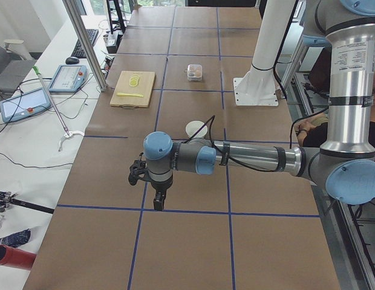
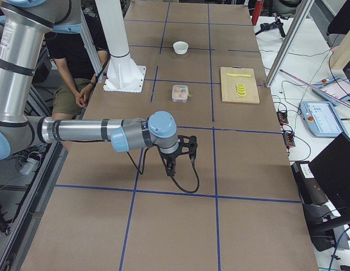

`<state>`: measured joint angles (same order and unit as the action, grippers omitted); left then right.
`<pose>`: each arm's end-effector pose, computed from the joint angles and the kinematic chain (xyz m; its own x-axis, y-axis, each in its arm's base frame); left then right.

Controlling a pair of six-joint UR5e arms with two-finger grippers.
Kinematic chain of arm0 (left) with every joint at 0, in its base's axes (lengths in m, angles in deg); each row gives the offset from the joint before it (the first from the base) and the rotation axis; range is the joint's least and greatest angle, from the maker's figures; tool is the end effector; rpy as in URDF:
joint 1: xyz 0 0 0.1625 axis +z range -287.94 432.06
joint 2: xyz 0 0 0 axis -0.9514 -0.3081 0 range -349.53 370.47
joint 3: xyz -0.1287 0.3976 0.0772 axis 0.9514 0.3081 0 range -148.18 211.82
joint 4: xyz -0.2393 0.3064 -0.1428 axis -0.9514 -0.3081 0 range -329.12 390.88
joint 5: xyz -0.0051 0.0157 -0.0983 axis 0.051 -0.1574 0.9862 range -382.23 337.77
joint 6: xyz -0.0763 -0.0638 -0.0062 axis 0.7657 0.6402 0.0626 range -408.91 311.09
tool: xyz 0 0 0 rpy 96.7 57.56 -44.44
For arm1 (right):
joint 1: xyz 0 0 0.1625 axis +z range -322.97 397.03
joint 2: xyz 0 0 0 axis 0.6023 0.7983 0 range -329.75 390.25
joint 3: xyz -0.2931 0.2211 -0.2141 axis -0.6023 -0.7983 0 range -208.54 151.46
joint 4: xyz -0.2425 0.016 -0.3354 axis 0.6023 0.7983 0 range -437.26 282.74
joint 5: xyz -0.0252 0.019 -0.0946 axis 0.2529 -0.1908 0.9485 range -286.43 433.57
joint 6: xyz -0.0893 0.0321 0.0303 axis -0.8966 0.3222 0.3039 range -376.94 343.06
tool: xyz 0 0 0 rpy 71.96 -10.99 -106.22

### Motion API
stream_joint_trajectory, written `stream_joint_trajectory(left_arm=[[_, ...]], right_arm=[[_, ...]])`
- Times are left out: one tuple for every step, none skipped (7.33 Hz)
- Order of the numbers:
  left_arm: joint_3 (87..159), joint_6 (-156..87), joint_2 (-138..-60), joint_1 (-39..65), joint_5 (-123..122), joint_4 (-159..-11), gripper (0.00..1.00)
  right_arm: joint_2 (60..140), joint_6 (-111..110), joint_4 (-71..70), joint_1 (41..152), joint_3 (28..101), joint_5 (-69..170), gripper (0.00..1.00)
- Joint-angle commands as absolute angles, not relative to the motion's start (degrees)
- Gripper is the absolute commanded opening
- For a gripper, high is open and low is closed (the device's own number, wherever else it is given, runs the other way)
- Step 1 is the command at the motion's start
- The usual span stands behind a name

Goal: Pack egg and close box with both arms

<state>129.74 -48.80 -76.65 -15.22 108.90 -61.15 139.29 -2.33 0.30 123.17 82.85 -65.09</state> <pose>-0.0449 -0.4800 0.6147 0.7486 0.1147 -0.6530 -0.0457 0.9915 0.1217 0.0337 -0.3695 0.5863 0.6416 0.0151 0.7669 -0.0998 0.9930 0.0639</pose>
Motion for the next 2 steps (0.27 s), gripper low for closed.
stream_joint_trajectory(left_arm=[[130.0, -48.73, -76.98, -15.3, 108.99, -61.15, 1.0], [130.26, -48.73, -77.76, -15.39, 108.99, -60.8, 1.0]], right_arm=[[139.23, -2.35, 0.26, 123.17, 82.91, -65.12, 1.0], [139.23, -2.43, 0.26, 123.17, 82.73, -65.03, 1.0]])
